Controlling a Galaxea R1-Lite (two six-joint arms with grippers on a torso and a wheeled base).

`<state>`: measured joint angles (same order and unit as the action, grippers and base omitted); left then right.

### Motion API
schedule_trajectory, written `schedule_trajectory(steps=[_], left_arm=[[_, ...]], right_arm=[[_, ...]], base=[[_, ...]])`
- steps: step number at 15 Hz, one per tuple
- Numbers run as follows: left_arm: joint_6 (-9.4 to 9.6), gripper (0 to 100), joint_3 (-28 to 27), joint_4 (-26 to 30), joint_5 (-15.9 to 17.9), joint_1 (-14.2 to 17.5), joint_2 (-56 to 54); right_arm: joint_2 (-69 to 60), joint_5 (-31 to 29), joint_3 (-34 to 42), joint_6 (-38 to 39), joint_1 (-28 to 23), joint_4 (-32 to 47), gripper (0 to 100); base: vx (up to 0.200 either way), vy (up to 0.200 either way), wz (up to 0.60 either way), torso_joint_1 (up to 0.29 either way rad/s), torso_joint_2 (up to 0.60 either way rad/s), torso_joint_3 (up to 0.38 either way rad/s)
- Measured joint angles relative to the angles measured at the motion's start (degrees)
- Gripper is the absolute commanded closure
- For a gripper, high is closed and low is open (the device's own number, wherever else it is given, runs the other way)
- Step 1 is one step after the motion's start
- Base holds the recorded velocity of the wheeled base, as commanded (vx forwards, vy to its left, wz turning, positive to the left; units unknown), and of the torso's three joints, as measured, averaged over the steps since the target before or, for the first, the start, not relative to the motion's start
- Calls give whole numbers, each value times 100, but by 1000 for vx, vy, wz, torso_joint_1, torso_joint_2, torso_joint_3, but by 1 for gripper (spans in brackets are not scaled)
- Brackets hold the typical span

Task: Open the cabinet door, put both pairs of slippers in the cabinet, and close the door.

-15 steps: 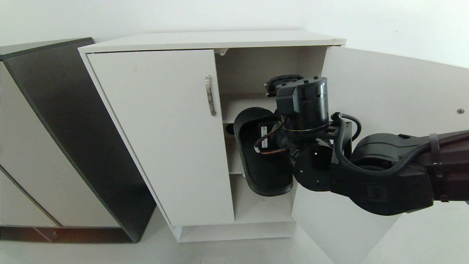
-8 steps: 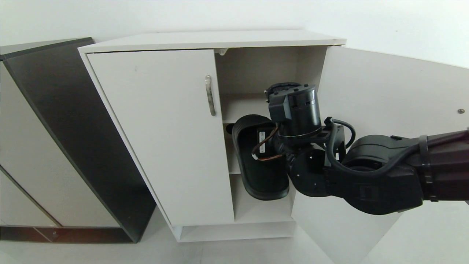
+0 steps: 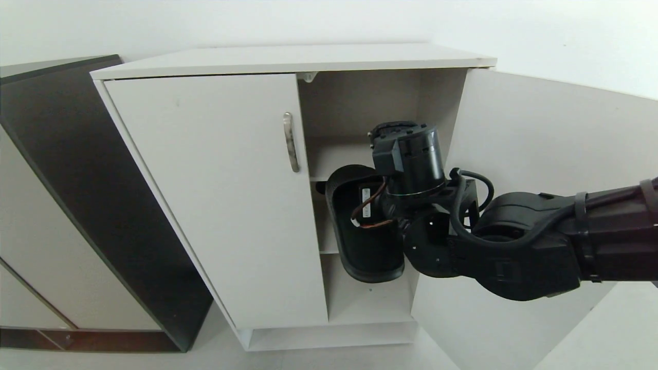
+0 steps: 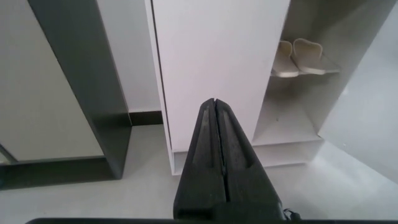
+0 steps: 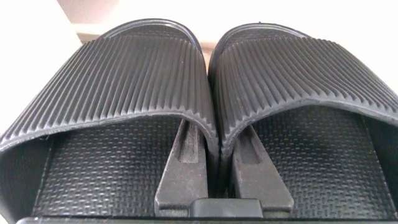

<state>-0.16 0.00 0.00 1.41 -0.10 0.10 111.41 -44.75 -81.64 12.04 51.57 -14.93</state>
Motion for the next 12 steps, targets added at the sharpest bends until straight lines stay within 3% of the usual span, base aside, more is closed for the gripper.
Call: schedule_trajectory(steps=[7, 12], left_arm=[[0, 100, 0, 5, 0, 2, 0], [-9, 100, 0, 2, 0, 2, 0]], right_arm=[[33, -2, -22, -112, 22, -26, 100], [124, -7, -74, -99, 30, -50, 100]], base=[[200, 0, 0, 1, 2, 1], [0, 0, 0, 0, 0, 0]])
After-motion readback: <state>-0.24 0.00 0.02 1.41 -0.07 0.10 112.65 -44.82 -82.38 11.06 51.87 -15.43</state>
